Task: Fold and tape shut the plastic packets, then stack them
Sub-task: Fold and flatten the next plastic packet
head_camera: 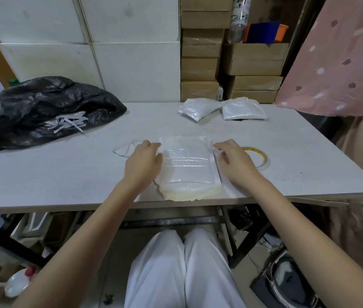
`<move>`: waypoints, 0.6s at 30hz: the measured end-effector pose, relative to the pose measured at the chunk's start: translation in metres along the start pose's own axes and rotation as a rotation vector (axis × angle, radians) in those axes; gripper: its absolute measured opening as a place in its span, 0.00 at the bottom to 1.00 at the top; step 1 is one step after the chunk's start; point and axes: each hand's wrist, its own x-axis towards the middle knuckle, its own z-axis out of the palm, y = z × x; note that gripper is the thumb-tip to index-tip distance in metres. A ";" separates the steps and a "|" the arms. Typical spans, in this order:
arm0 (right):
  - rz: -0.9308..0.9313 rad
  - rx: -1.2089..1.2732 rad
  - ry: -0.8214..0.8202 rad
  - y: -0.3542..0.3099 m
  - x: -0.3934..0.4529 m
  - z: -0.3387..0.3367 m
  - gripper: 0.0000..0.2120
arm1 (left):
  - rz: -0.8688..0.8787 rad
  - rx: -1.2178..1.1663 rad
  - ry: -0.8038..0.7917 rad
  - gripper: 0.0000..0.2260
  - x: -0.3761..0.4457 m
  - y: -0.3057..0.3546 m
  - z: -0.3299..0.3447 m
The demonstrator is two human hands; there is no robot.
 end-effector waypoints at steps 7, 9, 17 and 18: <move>-0.286 0.214 -0.307 0.030 -0.016 -0.007 0.21 | 0.351 -0.194 -0.283 0.24 -0.021 -0.028 -0.007; -0.270 0.292 -0.326 0.026 -0.015 -0.003 0.20 | 0.362 -0.266 -0.319 0.20 -0.021 -0.029 -0.006; -0.092 0.457 -0.083 0.008 -0.011 0.008 0.04 | 0.243 -0.376 -0.180 0.08 -0.017 -0.025 -0.002; -0.029 0.488 -0.060 0.005 -0.009 0.009 0.03 | 0.189 -0.415 -0.137 0.08 -0.016 -0.021 -0.001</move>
